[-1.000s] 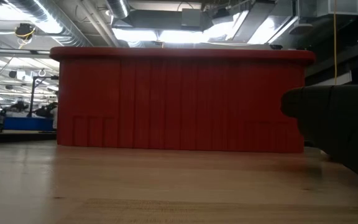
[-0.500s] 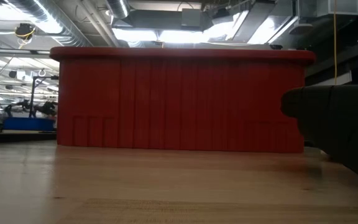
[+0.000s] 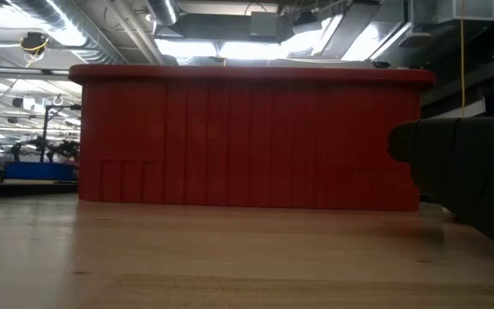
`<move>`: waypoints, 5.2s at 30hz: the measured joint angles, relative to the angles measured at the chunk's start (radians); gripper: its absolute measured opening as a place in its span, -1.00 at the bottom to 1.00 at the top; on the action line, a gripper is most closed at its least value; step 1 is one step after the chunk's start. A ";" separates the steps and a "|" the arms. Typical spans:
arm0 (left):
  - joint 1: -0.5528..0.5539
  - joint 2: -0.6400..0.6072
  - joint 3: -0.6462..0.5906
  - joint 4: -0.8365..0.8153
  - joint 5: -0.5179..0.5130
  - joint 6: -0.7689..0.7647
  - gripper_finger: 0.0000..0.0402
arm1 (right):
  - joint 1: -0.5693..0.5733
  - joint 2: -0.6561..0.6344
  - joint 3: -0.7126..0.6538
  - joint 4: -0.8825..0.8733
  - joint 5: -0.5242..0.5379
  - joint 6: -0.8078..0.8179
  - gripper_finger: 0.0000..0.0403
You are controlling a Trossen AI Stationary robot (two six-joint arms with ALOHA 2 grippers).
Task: Pick and place slides into bin
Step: Put the black slide into the red bin
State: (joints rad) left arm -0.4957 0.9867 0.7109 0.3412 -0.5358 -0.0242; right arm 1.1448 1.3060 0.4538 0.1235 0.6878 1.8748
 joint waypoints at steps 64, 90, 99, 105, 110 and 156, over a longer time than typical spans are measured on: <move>0.000 0.000 0.000 -0.001 -0.022 -0.042 -0.98 | -0.142 0.459 0.083 0.588 -0.068 -0.366 0.05; 0.000 0.000 0.000 -0.001 -0.079 0.002 -0.99 | -0.259 0.460 0.133 0.869 0.060 -0.736 -0.56; 0.000 0.000 0.000 -0.001 -0.075 0.012 -0.99 | -0.319 0.459 0.281 0.828 0.063 -0.955 -0.56; 0.000 0.000 0.000 -0.001 -0.049 0.012 -0.99 | -0.355 0.459 0.359 0.812 0.159 -1.133 -0.56; 0.000 0.000 0.000 -0.001 -0.040 0.012 -0.98 | -0.380 0.459 0.426 0.813 0.267 -1.313 -0.56; 0.000 0.000 0.000 -0.001 0.018 0.163 -0.99 | -0.818 0.268 1.018 0.615 0.884 -2.793 -0.56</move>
State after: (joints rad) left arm -0.4961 0.9863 0.7113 0.3405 -0.5182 0.1384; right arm 0.3267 1.5742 1.4718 0.7383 1.5723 -0.9185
